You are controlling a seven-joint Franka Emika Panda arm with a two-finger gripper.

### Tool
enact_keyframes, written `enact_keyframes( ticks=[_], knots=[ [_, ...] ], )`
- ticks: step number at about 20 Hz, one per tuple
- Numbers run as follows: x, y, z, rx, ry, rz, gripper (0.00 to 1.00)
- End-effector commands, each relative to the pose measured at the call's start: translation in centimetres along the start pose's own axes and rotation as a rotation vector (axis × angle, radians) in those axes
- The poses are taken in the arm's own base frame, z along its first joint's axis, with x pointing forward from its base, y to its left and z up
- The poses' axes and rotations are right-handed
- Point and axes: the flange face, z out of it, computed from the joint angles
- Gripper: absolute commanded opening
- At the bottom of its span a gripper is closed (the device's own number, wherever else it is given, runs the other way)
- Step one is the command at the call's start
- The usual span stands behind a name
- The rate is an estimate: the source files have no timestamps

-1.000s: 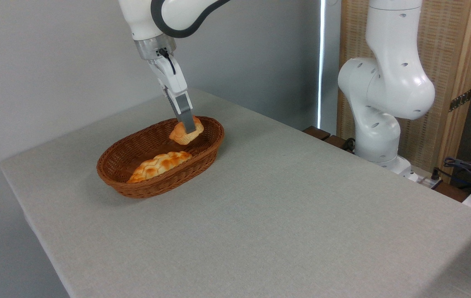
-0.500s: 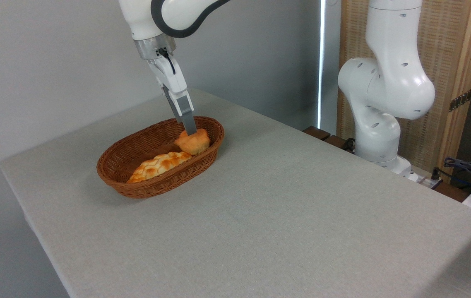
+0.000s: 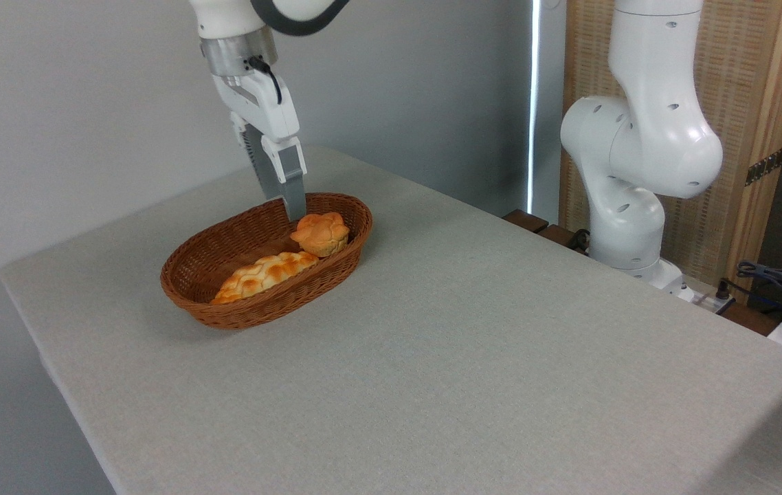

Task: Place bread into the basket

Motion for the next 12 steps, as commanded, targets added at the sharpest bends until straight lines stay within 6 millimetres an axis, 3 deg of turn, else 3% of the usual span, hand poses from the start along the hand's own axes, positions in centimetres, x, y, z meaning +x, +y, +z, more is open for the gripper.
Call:
enact_keyframes(
  ticks=[1,4,8,12],
  knots=[
    [-2.8,-6.6,-2.7,0.071,-0.015,-0.053,1.0],
    [-5.2,-10.7,-2.8,0.058,-0.005,-0.085,1.0],
    [-7.4,-15.8,-5.0,0.072,0.038,-0.135,1.0],
    [-9.1,-18.6,-7.2,0.042,0.056,-0.183,1.0]
  ],
)
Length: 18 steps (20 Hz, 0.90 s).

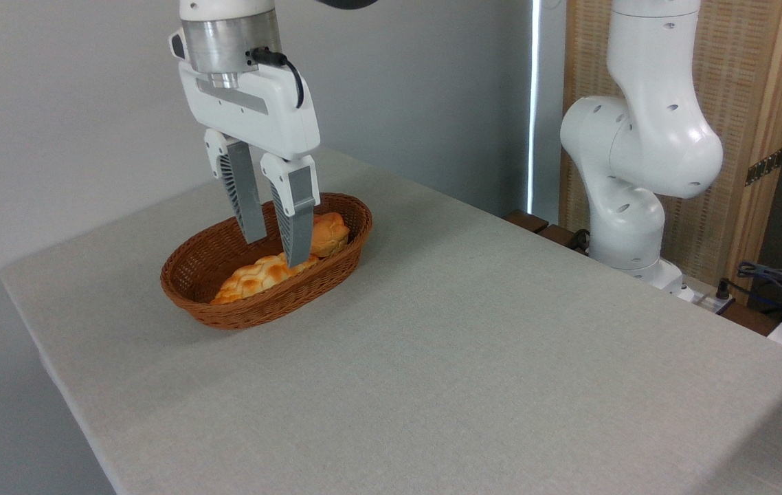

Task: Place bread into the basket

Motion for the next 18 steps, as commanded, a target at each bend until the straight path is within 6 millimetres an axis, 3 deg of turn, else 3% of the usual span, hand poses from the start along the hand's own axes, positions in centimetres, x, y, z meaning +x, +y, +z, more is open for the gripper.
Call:
enact_keyframes(
  ticks=[1,7,13,18],
  knots=[
    [-0.5,-2.3,-2.2,-0.051,-0.016,-0.006,1.0],
    [-0.9,-2.1,-2.5,-0.075,-0.047,0.016,1.0],
    [-2.5,-4.0,-2.9,-0.082,-0.052,-0.016,1.0],
    [-2.6,-3.9,-3.0,-0.083,-0.053,-0.016,1.0]
  ],
)
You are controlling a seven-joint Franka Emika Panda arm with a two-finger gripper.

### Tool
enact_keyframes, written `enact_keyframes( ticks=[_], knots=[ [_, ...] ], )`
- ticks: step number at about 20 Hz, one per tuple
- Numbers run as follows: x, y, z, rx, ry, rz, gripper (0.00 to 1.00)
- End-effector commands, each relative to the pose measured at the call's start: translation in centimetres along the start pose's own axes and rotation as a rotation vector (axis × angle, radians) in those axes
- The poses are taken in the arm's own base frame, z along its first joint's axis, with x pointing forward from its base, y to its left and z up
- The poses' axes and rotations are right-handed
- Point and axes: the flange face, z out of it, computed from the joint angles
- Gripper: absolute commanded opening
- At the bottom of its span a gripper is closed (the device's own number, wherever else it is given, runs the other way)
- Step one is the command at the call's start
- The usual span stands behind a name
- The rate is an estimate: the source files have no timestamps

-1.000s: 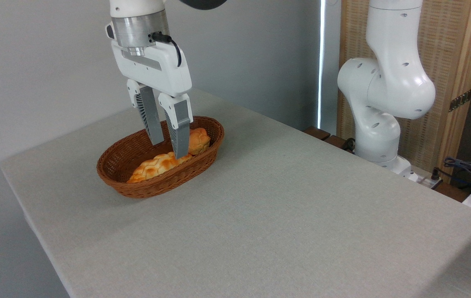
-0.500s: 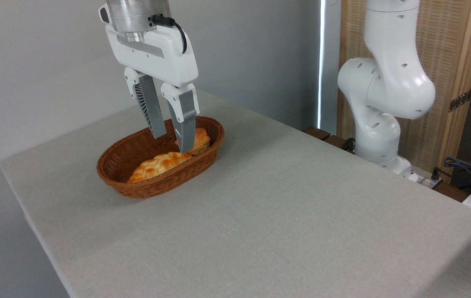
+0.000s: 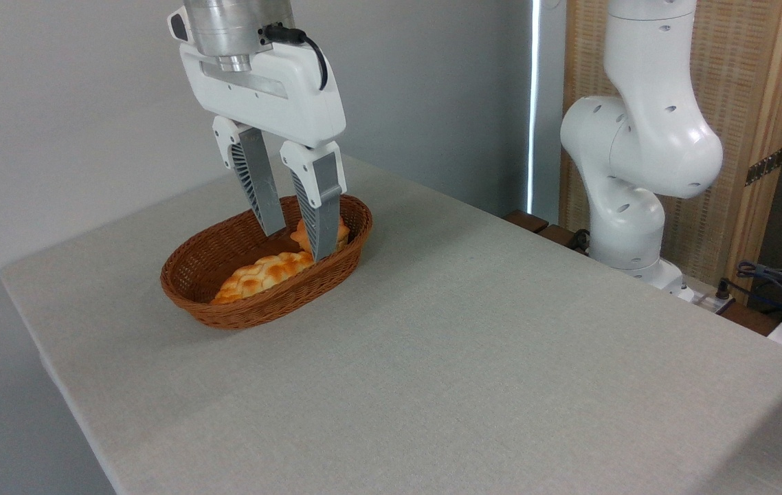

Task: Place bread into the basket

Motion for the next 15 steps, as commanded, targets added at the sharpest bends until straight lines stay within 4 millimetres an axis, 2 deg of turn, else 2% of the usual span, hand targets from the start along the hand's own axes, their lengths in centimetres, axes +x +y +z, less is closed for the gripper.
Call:
enact_keyframes(
  ticks=[1,12,15],
  knots=[
    [-0.06,0.12,-0.62,-0.02,0.0,0.013,1.0],
    [-0.3,0.27,-0.82,-0.017,0.005,0.016,1.0],
    [0.08,0.96,-0.62,-0.023,-0.001,0.036,1.0]
  ],
)
